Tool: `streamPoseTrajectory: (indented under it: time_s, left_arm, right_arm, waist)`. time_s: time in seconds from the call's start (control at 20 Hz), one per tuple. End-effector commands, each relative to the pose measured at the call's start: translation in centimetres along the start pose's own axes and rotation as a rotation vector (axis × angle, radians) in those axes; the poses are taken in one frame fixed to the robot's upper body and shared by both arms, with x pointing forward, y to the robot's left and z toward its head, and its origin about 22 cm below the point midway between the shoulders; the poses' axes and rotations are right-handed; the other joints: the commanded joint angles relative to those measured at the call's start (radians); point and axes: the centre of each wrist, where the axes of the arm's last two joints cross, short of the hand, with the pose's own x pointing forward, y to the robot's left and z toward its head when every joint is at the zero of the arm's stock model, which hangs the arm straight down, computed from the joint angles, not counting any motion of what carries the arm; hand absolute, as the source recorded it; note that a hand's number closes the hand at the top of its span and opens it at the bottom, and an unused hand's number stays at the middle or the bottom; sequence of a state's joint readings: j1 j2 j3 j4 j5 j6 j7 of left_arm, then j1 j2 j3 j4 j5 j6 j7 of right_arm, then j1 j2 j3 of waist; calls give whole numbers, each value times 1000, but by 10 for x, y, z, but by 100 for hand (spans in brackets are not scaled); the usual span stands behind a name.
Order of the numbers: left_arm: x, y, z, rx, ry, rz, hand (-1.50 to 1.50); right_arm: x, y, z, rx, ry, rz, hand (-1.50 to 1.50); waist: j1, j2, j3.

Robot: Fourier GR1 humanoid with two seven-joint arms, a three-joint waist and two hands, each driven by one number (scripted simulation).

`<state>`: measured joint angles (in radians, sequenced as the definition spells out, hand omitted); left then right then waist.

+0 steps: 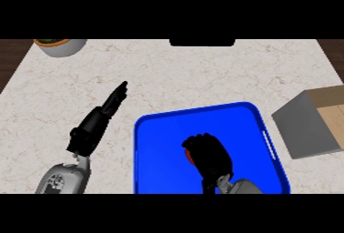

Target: Pick the tomato from the tray and place it in the cardboard box

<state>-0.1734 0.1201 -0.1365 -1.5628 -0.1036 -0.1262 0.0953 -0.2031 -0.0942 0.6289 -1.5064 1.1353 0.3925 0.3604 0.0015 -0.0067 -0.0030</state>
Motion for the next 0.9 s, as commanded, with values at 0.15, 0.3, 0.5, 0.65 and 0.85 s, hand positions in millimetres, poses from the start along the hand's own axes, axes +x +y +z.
streamPoseTrajectory:
  time_s: [0.15, 0.3, 0.5, 0.65, 0.85]
  left_arm:
    - [0, -8, -3, -9, -6, -9, 0]
    - [-6, -5, -5, -1, -11, 5, 0]
    - [-2, -2, -3, 13, -6, 8, 0]
    - [-16, 9, 14, 55, 31, 7, 0]
    - [-8, 28, 10, 86, 27, -16, 0]
  right_arm:
    - [5, 9, -12, 3, -36, 58, 150]
    - [-11, -4, -13, -69, -37, 67, 150]
    - [-48, 13, 48, -151, -83, 85, 150]
    - [-113, 14, 96, -156, -82, 87, 150]
    - [-166, 5, 141, -299, -105, 86, 150]
  waist:
    - [0, 6, 3]
    - [-1, 6, 3]
    - [-18, 2, 3]
    - [-73, -11, 5]
    - [-93, -8, 6]
